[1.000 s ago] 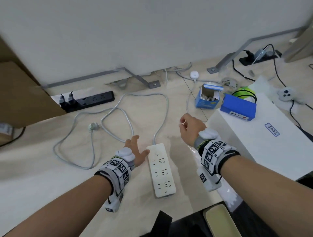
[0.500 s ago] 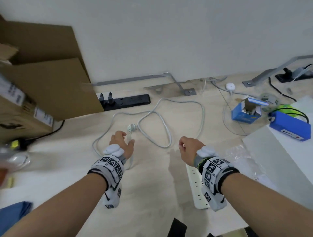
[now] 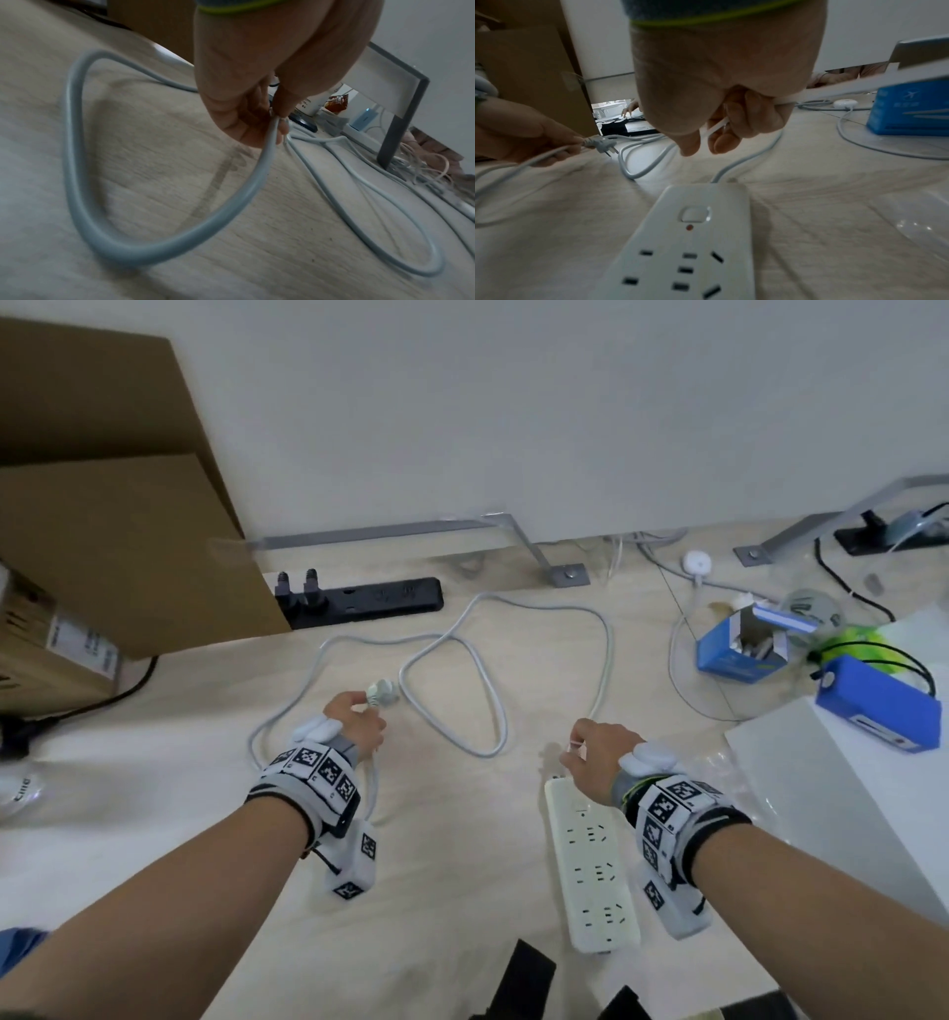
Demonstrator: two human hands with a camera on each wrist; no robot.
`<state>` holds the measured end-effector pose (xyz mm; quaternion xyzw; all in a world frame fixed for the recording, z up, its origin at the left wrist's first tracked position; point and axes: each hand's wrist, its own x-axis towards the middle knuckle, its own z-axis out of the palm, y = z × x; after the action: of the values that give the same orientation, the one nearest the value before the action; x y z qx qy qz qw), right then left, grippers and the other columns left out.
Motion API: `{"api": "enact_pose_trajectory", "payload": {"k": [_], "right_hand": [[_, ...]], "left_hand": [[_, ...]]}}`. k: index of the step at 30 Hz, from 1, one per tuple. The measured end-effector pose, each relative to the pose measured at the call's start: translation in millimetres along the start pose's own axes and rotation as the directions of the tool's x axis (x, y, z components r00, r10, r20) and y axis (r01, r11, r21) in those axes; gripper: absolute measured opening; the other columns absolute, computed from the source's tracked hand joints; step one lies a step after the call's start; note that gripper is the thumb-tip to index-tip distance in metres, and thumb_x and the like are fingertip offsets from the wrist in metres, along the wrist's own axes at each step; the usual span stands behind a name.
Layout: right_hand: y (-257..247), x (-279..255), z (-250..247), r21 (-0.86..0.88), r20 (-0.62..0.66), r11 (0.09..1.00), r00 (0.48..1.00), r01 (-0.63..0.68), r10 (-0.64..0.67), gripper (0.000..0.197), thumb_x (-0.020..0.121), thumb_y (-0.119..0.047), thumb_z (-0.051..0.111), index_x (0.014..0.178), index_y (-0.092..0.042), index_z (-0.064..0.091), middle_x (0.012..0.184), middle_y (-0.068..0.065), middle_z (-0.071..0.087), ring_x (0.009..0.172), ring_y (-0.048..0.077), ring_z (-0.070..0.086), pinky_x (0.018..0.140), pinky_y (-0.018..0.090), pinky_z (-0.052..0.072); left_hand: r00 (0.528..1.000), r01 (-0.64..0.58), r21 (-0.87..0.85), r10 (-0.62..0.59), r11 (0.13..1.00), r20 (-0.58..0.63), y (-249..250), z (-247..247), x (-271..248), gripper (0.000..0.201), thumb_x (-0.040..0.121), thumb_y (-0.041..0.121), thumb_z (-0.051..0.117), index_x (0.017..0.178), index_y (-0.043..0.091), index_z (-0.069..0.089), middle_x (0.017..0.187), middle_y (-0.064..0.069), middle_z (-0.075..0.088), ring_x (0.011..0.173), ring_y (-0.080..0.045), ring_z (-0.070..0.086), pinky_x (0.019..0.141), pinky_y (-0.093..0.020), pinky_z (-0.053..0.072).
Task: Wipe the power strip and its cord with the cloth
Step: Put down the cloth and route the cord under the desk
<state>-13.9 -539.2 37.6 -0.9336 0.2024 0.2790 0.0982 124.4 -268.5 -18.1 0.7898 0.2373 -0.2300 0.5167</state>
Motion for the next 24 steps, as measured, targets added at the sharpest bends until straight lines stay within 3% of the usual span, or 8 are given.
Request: {"api": "enact_pose_trajectory", "payload": {"k": [4,8,11,17,21,24], "right_hand": [[1.0,0.3,6.8,-0.055,0.067,0.998,0.998,-0.008,0.012,0.056,0.08,-0.068,0.046,0.114,-0.023,0.042,0.106,0.001,0.06,0.087,0.025,0.059,0.072,0.034,0.048],[-4.5,-6.5,6.7,-0.088,0.081,0.996,0.996,-0.022,0.029,0.08,0.068,-0.08,0.049,0.12,-0.02,0.035,0.106,0.004,0.06,0.082,0.025,0.058,0.07,0.035,0.05],[-5.7,-11.8,10.5,-0.098,0.097,0.995,0.995,-0.022,0.032,0.09,0.06,-0.085,0.051,0.119,-0.02,0.033,0.099,0.002,0.06,0.077,0.024,0.056,0.064,0.034,0.047],[-7.6,-15.7,19.3,-0.052,0.11,0.998,0.993,-0.035,0.04,0.073,0.064,-0.072,0.051,0.111,-0.02,0.032,0.082,-0.002,0.054,0.068,0.021,0.057,0.059,0.031,0.047],[-7.9,-17.8,23.4,-0.079,0.186,0.997,0.983,0.01,0.005,0.069,0.062,-0.072,0.051,0.107,-0.021,0.035,0.089,-0.001,0.057,0.073,0.022,0.058,0.067,0.035,0.05],[-4.5,-19.7,13.2,-0.122,0.237,0.992,0.971,0.013,0.016,0.064,0.069,-0.068,0.053,0.111,-0.021,0.037,0.093,-0.001,0.056,0.076,0.021,0.056,0.061,0.032,0.044]], "left_hand": [[0.987,-0.161,0.079,0.161,0.984,0.013,-3.0,-7.3,-10.7,0.036,0.089,-0.002,0.05,0.123,0.006,0.047,0.085,-0.014,0.06,0.061,-0.024,0.057,0.053,-0.029,0.046],[0.944,-0.329,0.067,0.326,0.942,0.053,-5.8,-1.3,-22.7,0.026,0.092,0.001,0.041,0.103,0.024,0.047,0.081,-0.01,0.058,0.06,-0.024,0.054,0.053,-0.031,0.045],[0.909,-0.414,0.083,0.407,0.906,0.096,-6.7,5.8,-37.1,0.026,0.092,0.001,0.043,0.1,0.024,0.051,0.079,-0.005,0.059,0.061,-0.021,0.056,0.056,-0.032,0.047],[0.879,-0.456,0.104,0.43,0.884,0.207,-5.0,19.2,-47.4,0.033,0.09,0.003,0.05,0.094,0.035,0.055,0.083,-0.009,0.064,0.063,-0.019,0.06,0.063,-0.039,0.052],[0.883,-0.453,0.243,0.396,0.858,0.25,-5.2,23.9,-49.7,0.031,0.09,0.012,0.054,0.114,0.031,0.048,0.089,-0.004,0.065,0.076,-0.025,0.066,0.071,-0.042,0.056],[0.909,-0.415,0.401,0.354,0.817,0.221,-3.9,18.1,-43.3,0.038,0.092,0.017,0.051,0.124,0.032,0.04,0.093,0.001,0.063,0.074,-0.022,0.063,0.068,-0.036,0.053]]}}
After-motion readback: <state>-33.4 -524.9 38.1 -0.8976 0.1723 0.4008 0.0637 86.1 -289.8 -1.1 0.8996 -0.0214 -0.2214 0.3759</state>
